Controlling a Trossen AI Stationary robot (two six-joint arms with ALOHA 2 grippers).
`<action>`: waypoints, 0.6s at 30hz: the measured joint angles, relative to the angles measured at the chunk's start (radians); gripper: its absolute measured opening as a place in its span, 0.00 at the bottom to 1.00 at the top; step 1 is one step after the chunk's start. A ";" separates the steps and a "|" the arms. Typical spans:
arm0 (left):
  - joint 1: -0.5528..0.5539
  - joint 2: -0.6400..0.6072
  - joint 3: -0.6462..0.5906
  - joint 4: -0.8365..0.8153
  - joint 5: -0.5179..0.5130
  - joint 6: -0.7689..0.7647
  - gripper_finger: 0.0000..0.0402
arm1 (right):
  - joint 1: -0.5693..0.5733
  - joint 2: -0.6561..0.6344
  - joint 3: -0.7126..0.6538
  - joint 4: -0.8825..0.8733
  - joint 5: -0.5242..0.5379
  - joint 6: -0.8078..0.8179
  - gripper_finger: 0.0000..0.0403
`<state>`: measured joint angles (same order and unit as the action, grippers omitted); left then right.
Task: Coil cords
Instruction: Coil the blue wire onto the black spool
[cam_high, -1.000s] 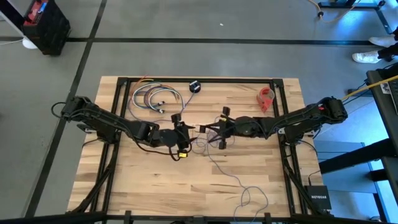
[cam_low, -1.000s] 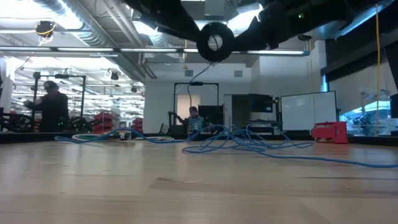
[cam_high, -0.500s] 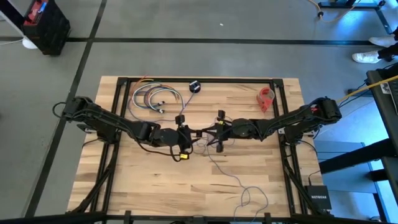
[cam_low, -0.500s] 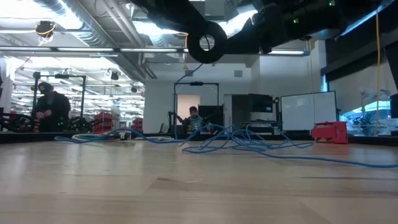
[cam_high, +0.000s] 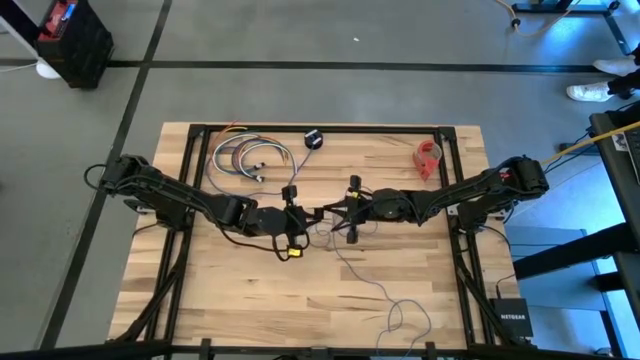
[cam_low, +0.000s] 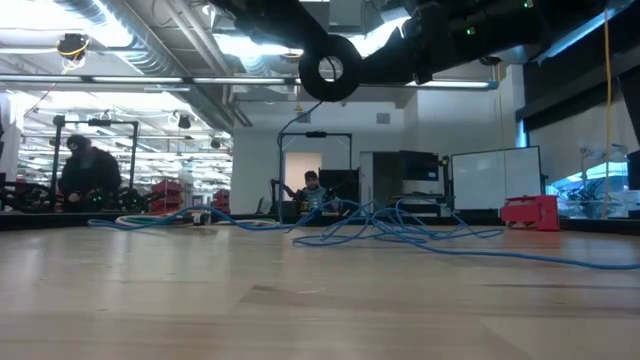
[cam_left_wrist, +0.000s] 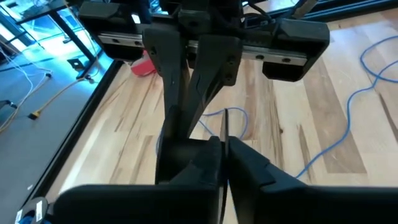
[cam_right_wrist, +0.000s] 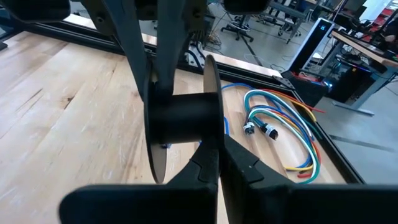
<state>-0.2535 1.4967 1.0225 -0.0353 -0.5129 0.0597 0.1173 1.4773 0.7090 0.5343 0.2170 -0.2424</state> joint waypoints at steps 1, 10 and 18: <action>0.000 0.000 0.000 -0.001 0.000 0.000 0.01 | 0.000 0.000 0.000 0.001 0.000 0.000 0.01; -0.001 0.001 0.000 -0.011 0.000 0.000 0.00 | 0.000 0.000 0.003 0.001 0.000 0.052 0.07; -0.008 0.004 -0.003 -0.002 -0.003 0.006 0.00 | 0.002 -0.118 0.007 -0.107 -0.004 0.082 0.26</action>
<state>-0.2617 1.5009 1.0195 -0.0373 -0.5155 0.0655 0.1188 1.3597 0.7162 0.4274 0.2130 -0.1604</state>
